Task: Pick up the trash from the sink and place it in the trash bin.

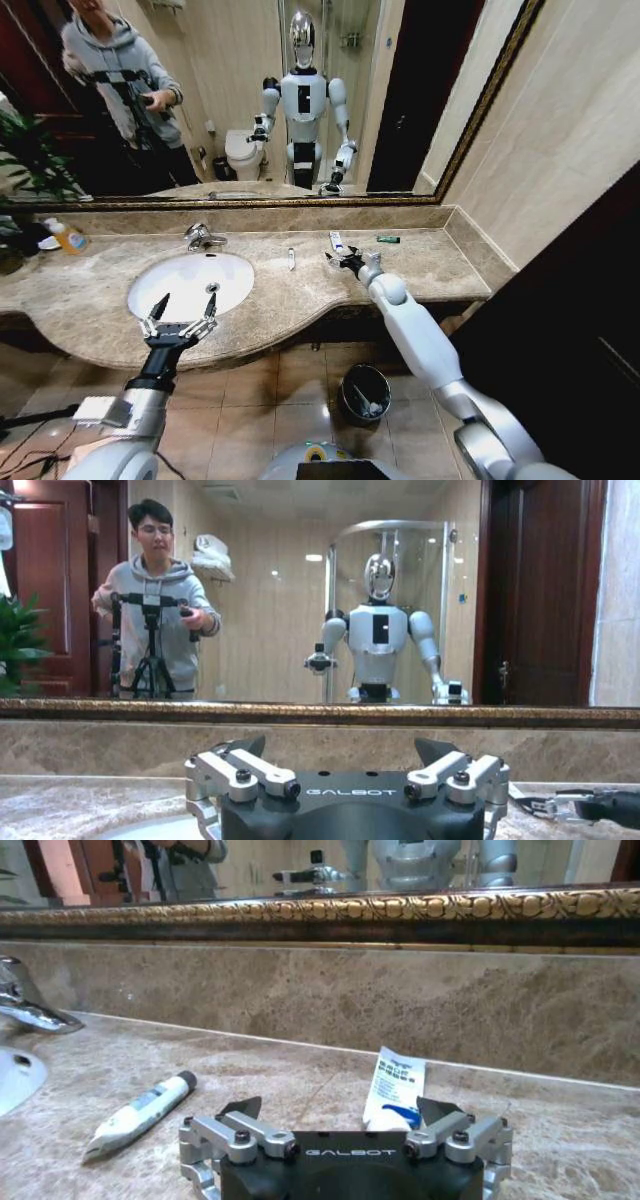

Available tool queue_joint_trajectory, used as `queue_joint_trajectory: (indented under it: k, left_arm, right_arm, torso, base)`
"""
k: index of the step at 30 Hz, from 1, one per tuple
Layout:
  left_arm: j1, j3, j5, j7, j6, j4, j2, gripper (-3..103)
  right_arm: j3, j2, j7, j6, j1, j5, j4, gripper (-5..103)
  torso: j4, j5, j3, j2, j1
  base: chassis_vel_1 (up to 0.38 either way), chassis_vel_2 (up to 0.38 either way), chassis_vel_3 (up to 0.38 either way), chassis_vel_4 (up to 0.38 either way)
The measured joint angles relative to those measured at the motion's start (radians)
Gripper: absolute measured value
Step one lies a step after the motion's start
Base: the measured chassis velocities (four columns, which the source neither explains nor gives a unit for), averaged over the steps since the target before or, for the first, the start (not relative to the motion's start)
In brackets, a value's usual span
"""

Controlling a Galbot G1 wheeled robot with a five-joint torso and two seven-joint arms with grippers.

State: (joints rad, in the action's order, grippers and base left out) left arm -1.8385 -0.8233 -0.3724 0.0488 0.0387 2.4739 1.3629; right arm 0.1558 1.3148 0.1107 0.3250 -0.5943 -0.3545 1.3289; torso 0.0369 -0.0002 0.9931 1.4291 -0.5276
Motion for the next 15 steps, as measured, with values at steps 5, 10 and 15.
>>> queue_joint_trajectory:
  k: [5,10,15]
  left_arm:
    - [0.0,0.0,0.0,0.0,0.0,0.0,0.0,100]
    - [0.0,0.0,0.0,0.0,0.0,0.0,0.0,100]
    - [0.0,0.0,0.0,0.0,0.0,0.0,0.0,100]
  right_arm:
    - [-0.008,0.027,-0.007,-0.037,0.025,0.045,-0.06,100]
    - [-0.006,0.048,-0.013,-0.068,0.043,0.076,-0.116,95]
    - [0.003,0.054,-0.015,-0.079,0.05,0.08,-0.142,80]
  torso:
    - [-0.0001,0.0001,0.0,0.0,0.0]
    - [-0.0001,0.0001,0.0,0.0,0.0]
    - [-0.0001,0.0001,0.0,0.0,0.0]
  base:
    - [0.0,0.0,0.0,0.0]
    - [0.0,0.0,0.0,0.0]
    - [0.0,0.0,0.0,0.0]
